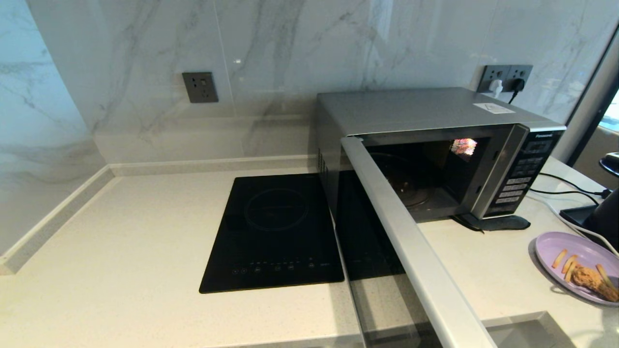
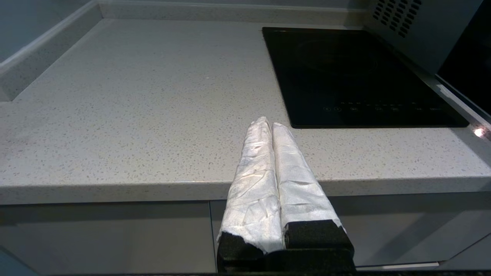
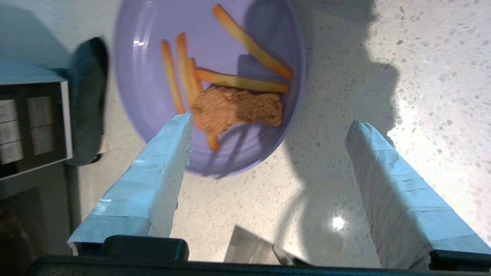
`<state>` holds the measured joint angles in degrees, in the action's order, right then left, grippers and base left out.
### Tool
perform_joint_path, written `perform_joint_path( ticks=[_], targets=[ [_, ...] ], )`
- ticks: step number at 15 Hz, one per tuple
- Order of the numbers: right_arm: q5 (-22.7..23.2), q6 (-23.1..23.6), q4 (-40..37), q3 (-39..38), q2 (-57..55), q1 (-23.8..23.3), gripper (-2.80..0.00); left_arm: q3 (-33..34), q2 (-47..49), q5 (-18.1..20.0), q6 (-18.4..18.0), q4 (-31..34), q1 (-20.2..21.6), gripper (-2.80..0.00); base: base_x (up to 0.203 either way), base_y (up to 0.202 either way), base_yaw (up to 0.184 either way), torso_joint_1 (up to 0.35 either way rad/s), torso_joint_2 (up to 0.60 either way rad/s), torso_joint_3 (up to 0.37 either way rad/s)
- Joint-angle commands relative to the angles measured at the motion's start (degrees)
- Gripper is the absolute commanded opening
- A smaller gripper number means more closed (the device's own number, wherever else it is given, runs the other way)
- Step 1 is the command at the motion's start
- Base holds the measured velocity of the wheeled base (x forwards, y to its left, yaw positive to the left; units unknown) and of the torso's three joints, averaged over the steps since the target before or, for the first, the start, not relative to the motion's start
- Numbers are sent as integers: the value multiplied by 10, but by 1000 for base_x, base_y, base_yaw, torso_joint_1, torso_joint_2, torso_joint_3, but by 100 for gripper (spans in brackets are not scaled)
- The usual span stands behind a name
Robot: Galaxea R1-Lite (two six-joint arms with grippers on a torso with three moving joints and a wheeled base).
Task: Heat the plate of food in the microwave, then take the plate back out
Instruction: Close the microwave oven
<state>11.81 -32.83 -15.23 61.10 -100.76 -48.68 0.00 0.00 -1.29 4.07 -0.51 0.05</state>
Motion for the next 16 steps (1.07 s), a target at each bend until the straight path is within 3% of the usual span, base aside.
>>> perform_joint_path(
  ticks=[1, 5, 16],
  targets=[
    [1, -2, -14, -3, 81, 1, 0, 0, 1, 0, 1, 0, 0, -280, 0, 0, 0, 0, 0, 0],
    [1, 14, -39, 0, 175, 21, 0, 0, 1, 0, 1, 0, 0, -280, 0, 0, 0, 0, 0, 0],
    [-15, 9, -208, 109, 286, 196, 0, 0, 1, 0, 1, 0, 0, -280, 0, 0, 0, 0, 0, 0]
  ],
)
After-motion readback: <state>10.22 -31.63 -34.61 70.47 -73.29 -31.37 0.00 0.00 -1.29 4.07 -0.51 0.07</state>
